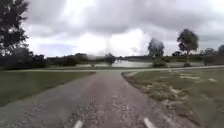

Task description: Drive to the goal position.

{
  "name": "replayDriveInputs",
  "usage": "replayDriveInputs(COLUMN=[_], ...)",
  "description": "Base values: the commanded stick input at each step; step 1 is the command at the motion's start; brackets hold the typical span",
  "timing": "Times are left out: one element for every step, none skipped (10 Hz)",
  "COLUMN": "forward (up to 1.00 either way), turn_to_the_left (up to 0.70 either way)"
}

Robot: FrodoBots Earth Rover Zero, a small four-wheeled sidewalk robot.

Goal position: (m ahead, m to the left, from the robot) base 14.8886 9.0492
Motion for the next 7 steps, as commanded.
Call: replayDriveInputs(forward=[0.7, 0.7, 0.7, 0.7, 0.7, 0.7, 0.7], turn_to_the_left=[0.35, 0.28, 0.17, 0.0, 0.0, 0.0, 0.0])
